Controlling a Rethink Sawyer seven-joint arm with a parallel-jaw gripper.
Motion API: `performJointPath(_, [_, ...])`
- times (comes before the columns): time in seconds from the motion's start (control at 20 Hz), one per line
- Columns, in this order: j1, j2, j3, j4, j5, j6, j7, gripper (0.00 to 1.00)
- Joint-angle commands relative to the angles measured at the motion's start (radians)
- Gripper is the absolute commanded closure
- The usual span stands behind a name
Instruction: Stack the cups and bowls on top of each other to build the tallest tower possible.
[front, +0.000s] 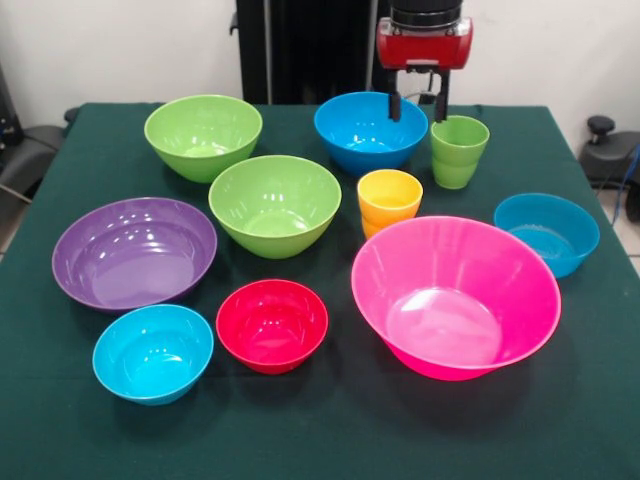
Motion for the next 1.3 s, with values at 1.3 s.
performJointPath(1.3, [-0.261,-0.01,0.279,-0.094,-0.194,0.298,-0.162,0.0])
